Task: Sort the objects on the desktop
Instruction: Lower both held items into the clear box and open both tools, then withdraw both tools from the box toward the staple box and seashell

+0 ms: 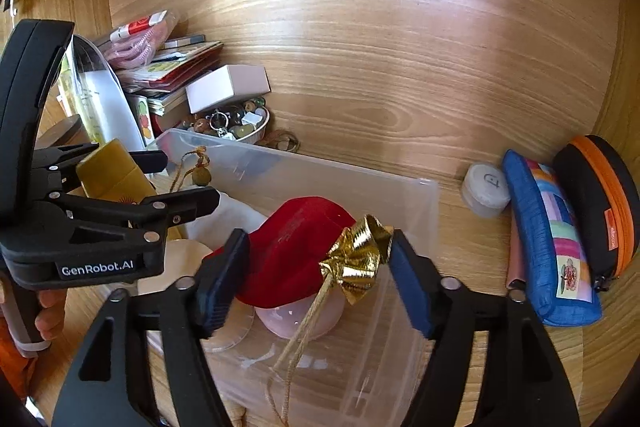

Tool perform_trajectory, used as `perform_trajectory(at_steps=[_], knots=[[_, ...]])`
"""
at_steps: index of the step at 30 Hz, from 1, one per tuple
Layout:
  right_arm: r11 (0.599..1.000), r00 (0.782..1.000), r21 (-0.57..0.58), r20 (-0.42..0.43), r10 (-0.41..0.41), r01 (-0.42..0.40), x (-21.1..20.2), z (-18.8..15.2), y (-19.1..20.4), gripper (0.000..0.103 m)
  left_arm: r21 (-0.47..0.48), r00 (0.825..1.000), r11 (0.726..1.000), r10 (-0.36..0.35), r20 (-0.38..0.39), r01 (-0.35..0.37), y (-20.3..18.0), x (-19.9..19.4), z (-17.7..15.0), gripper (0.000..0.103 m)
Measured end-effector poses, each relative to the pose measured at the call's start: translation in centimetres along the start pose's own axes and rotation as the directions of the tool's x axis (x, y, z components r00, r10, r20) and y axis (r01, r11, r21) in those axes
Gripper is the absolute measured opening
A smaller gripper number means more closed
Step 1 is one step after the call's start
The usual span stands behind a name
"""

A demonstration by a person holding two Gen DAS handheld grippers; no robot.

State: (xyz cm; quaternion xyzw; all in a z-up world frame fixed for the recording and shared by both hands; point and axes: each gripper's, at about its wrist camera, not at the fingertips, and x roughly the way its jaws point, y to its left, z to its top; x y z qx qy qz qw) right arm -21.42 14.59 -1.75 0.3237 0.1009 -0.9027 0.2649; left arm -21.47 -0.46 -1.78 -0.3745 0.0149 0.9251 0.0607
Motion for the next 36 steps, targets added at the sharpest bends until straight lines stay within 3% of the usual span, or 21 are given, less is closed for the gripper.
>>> perform_trajectory(at_steps=[8, 16, 20, 27, 31, 36], knots=[[0.999, 1.0, 0.038, 0.027, 0.014, -0.015, -1.1, 0.0, -0.8, 0.081, -0.007, 1.0, 1.0, -0.021, 0.017, 0.021, -0.1, -0.4, 0.3, 0.075], [0.999, 0.999, 0.046, 0.047, 0.008, -0.011, -1.7, 0.1, -0.8, 0.082, -0.043, 0.998, 0.999, -0.028, 0.054, 0.03, 0.6, -2.8, 0.9, 0.077], [0.999, 0.998, 0.045, 0.058, 0.008, -0.01, -2.6, 0.3, -0.7, 0.082, -0.034, 0.996, 0.999, -0.032, 0.086, 0.035, 0.5, -5.3, 0.8, 0.09], [1.0, 0.995, 0.015, 0.103, 0.002, -0.004, -6.3, 0.5, 0.8, 0.086, 0.005, 0.992, 1.0, 0.016, 0.128, -0.017, -0.7, -9.1, -0.3, 0.096], [1.0, 0.993, -0.006, 0.117, -0.004, 0.004, -8.7, -0.3, 1.8, 0.087, 0.011, 0.992, 0.999, 0.043, 0.121, -0.044, -1.1, -10.4, -1.6, 0.099], [0.999, 0.992, -0.021, 0.124, -0.034, 0.037, -11.0, -1.9, 2.5, 0.096, 0.004, 0.993, 0.998, 0.068, 0.097, -0.069, -1.5, -11.0, -4.0, 0.1]])
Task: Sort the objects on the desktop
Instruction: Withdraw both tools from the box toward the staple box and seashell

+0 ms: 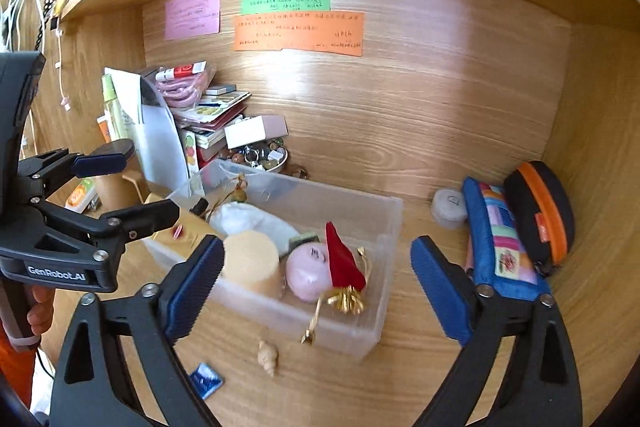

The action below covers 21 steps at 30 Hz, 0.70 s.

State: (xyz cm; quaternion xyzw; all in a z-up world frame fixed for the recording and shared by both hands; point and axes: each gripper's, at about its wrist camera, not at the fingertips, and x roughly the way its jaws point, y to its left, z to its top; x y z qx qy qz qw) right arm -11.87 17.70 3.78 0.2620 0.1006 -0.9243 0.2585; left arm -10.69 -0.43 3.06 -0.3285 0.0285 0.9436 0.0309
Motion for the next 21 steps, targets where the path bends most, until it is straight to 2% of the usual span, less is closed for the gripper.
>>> perform_trajectory(at_steps=[11, 17, 21], knots=[[0.998, 0.999, 0.058, -0.053, -0.012, 0.015, -2.1, -4.3, -0.2, 0.096, 0.001, 0.996, 0.999, -0.038, -0.086, 0.038, -1.4, -1.2, -5.5, 0.1], [0.996, 0.995, 0.084, -0.094, -0.024, 0.032, -1.8, -6.7, -0.7, 0.096, 0.042, 0.979, 0.995, -0.082, -0.188, 0.091, -3.6, 0.4, -9.2, 0.1], [0.995, 0.991, 0.087, -0.128, -0.025, 0.037, -1.1, -8.0, -0.9, 0.096, 0.049, 0.968, 0.991, -0.109, -0.225, 0.123, -4.8, 1.4, -10.6, 0.1]])
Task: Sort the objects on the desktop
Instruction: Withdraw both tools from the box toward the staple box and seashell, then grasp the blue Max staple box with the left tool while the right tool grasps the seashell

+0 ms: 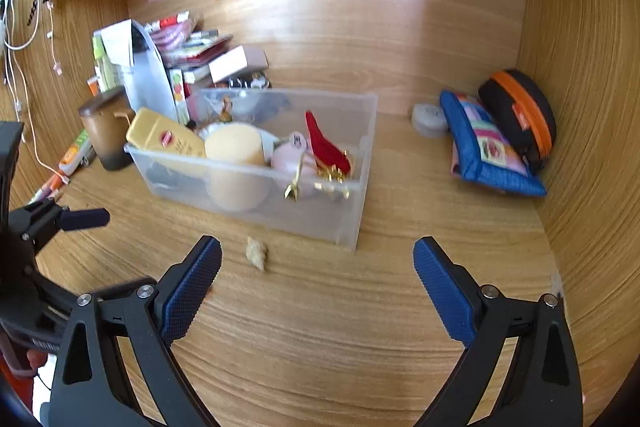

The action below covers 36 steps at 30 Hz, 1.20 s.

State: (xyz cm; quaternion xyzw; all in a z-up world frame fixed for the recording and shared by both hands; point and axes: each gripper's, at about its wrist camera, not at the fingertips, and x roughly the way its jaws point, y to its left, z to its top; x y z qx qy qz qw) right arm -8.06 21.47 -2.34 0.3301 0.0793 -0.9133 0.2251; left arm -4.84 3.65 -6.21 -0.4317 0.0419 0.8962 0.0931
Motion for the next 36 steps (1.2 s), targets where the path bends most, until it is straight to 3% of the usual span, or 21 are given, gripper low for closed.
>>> perform_trajectory(at_steps=[6, 7, 9, 11, 15, 22, 29, 34, 36], knots=[[1.0, 1.0, -0.027, -0.024, 0.003, -0.004, 0.7, -0.9, 0.2, 0.095, 0.052, 1.0, 0.999, -0.003, 0.027, 0.001, -1.9, 0.3, -0.4, 0.099], [1.0, 1.0, -0.029, -0.025, 0.004, -0.005, 0.7, -1.0, 0.2, 0.095, 0.06, 0.999, 0.998, -0.004, 0.032, 0.002, -2.1, 0.3, -0.4, 0.097], [0.999, 1.0, -0.032, -0.027, 0.005, -0.006, 0.8, -1.0, 0.2, 0.095, 0.071, 1.0, 0.997, -0.014, 0.019, 0.013, -2.6, 0.5, -0.5, 0.077], [1.0, 1.0, -0.029, -0.025, 0.007, -0.008, 0.8, -1.0, 0.0, 0.095, 0.072, 0.999, 0.997, -0.039, -0.009, 0.04, -2.6, 1.1, -0.5, 0.067], [0.999, 0.999, -0.031, -0.027, 0.019, -0.02, 0.8, -1.0, -0.2, 0.095, 0.069, 0.998, 0.996, -0.052, -0.027, 0.053, -2.6, 1.7, -0.7, 0.058], [0.995, 0.997, -0.077, -0.057, 0.054, -0.058, 1.9, -1.2, 0.7, 0.094, 0.079, 0.997, 0.994, -0.069, -0.032, 0.071, -2.5, 1.6, -0.9, 0.056], [0.983, 0.982, -0.119, -0.144, 0.119, -0.137, 4.5, -1.2, 2.1, 0.072, 0.058, 0.998, 0.997, -0.052, -0.021, 0.053, -1.3, 1.4, -1.0, 0.03], [0.973, 0.969, -0.16, -0.209, 0.134, -0.169, 6.9, -0.9, 3.4, 0.053, 0.048, 0.998, 0.997, -0.064, -0.022, 0.065, -0.8, 1.3, -1.0, 0.026], [0.969, 0.964, -0.181, -0.232, 0.125, -0.17, 7.9, -0.9, 4.1, 0.045, 0.061, 0.999, 0.997, -0.036, -0.016, 0.037, -1.0, 1.4, -1.0, 0.026]])
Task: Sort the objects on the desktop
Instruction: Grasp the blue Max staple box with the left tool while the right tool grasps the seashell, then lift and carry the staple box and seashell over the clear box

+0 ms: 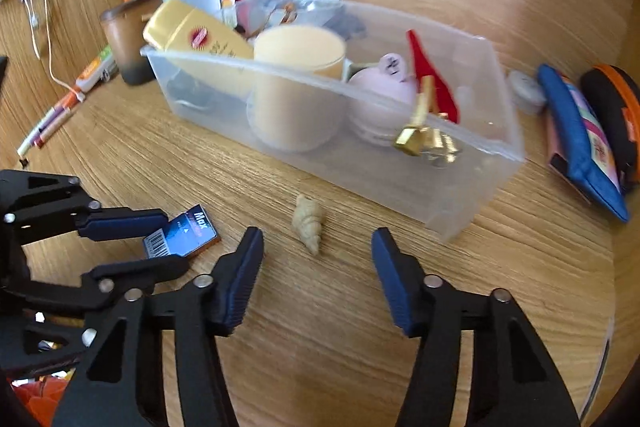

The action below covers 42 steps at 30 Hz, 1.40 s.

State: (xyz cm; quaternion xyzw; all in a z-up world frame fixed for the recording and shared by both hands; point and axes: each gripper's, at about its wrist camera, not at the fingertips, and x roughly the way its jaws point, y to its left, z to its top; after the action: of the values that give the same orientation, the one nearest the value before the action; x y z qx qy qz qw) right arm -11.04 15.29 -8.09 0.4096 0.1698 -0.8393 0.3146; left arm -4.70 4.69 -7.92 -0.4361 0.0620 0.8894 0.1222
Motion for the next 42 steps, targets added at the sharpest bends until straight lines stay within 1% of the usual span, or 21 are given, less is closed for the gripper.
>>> perform_trajectory(at_steps=[1, 3, 5, 7, 8, 9, 13, 18, 25, 28, 30, 31, 34, 39, 42], knots=[[1.0, 1.0, -0.006, -0.005, -0.002, 0.002, 0.3, 0.1, 0.2, 0.043, 0.0, 1.0, 1.0, 0.015, 0.003, -0.015, 0.0, 0.0, -0.1, 0.026], [1.0, 1.0, -0.019, -0.001, 0.003, -0.003, 0.4, 0.2, 0.5, 0.038, -0.017, 1.0, 1.0, 0.005, 0.005, -0.005, 0.4, -0.1, -0.1, 0.026], [0.999, 1.0, -0.033, 0.004, -0.003, 0.003, 0.4, 0.3, 0.8, 0.036, -0.032, 1.0, 0.999, 0.008, 0.006, -0.008, 0.8, -0.1, -0.1, 0.026], [0.999, 1.0, -0.038, 0.009, 0.001, 0.0, 0.5, 0.3, 0.8, 0.029, -0.055, 1.0, 0.998, -0.003, 0.004, 0.003, 1.3, -0.1, -0.1, 0.026], [0.999, 1.0, -0.039, 0.008, 0.007, -0.007, 0.5, 0.4, 0.8, 0.021, -0.062, 1.0, 0.998, -0.003, 0.005, 0.003, 1.5, -0.3, -0.1, 0.026], [0.999, 1.0, -0.043, 0.007, 0.011, -0.01, 0.5, 0.4, 0.8, 0.016, -0.065, 1.0, 0.998, 0.002, 0.007, -0.002, 1.6, -0.3, -0.1, 0.026], [0.998, 1.0, -0.059, 0.005, -0.006, 0.006, 0.5, 0.5, 1.1, 0.016, -0.084, 1.0, 0.996, 0.004, 0.022, -0.002, 2.2, -0.8, 0.0, 0.026], [0.999, 1.0, -0.047, 0.012, 0.0, 0.0, 0.0, 0.5, 1.1, 0.016, -0.104, 0.999, 0.995, 0.001, 0.054, 0.005, 3.1, -1.9, 0.6, 0.026], [0.999, 0.997, -0.037, 0.079, 0.025, -0.022, -3.2, 0.7, 1.4, 0.016, -0.13, 0.995, 0.991, 0.02, 0.093, -0.008, 4.1, -3.4, 1.5, 0.026], [0.999, 0.992, -0.044, 0.12, 0.036, -0.031, -5.0, 0.9, 1.6, 0.016, -0.143, 0.992, 0.989, 0.044, 0.115, -0.028, 4.6, -4.1, 2.0, 0.026], [0.998, 0.989, -0.049, 0.141, 0.039, -0.033, -5.9, 1.1, 1.6, 0.016, -0.155, 0.989, 0.986, 0.081, 0.125, -0.061, 4.9, -4.5, 2.5, 0.026], [0.998, 0.988, -0.054, 0.149, 0.04, -0.033, -6.4, 1.2, 1.7, 0.016, -0.16, 0.988, 0.985, 0.088, 0.13, -0.066, 5.1, -4.6, 2.9, 0.026], [0.998, 0.987, -0.059, 0.16, 0.033, -0.024, -7.3, 1.4, 1.8, 0.016, -0.175, 0.984, 0.983, 0.082, 0.157, -0.054, 5.8, -5.4, 3.9, 0.026], [0.998, 0.982, -0.055, 0.19, 0.015, -0.004, -8.7, 2.3, 1.3, 0.016, -0.154, 0.97, 0.984, 0.126, 0.208, -0.095, 5.9, -6.7, 5.9, 0.026], [0.999, 0.979, -0.041, 0.206, 0.0, 0.009, -9.1, 3.0, 0.9, 0.016, -0.146, 0.966, 0.985, 0.126, 0.224, -0.095, 6.0, -6.9, 7.0, 0.026]])
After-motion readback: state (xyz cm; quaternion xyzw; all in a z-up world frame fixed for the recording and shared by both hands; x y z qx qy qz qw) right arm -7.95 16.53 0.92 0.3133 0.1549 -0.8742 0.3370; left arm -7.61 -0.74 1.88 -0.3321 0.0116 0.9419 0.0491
